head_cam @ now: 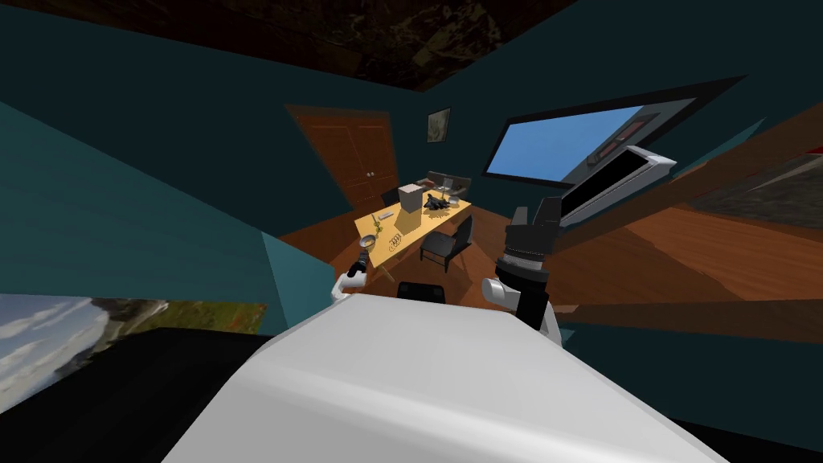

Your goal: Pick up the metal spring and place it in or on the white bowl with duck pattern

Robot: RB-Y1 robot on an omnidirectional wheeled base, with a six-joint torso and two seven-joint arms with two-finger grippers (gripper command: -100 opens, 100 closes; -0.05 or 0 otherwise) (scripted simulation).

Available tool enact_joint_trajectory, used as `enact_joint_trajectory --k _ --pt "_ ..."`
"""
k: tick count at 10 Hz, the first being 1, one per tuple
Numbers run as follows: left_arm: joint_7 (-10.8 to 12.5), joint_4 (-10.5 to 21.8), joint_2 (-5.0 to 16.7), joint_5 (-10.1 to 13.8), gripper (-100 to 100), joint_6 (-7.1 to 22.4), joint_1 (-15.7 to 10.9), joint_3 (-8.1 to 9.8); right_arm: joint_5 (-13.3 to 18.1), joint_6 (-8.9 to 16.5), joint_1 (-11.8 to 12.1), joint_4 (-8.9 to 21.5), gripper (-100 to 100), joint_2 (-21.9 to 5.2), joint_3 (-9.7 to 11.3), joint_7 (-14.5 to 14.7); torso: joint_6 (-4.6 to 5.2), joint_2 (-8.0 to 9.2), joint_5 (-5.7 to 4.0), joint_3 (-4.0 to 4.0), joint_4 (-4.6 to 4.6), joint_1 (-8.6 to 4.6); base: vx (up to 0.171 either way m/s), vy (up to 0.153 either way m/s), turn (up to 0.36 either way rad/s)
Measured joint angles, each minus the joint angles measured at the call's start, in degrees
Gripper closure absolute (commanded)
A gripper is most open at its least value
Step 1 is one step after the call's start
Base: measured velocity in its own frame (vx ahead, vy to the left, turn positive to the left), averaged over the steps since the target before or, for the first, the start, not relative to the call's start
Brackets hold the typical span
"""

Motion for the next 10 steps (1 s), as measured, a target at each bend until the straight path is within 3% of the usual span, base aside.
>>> enact_joint_trajectory --k 4,7,10 --pt "0.3 5.1 -1.7 3.3 -100 3.2 -2.8 0.51 0.0 0.0 0.0 0.0 0 0.0 0.0 0.0 -0.01 -0.18 0.01 -0.11 -0.04 0.13 0.190 -0.143 -0.013" --pt "0.4 8.5 -3.5 5.1 -100 4.7 -4.8 0.77 0.0 0.0 0.0 0.0 0 0.0 0.0 0.0 -0.02 -0.10 0.05 -0.07 -0.03 0.33 0.194 -0.082 -0.024" --pt "0.5 11.3 -5.0 7.1 -100 6.4 -6.1 0.88 0.0 0.0 0.0 0.0 0 0.0 0.0 0.0 -0.02 -0.42 0.10 -0.25 -0.09 0.59 0.216 -0.021 -0.018"
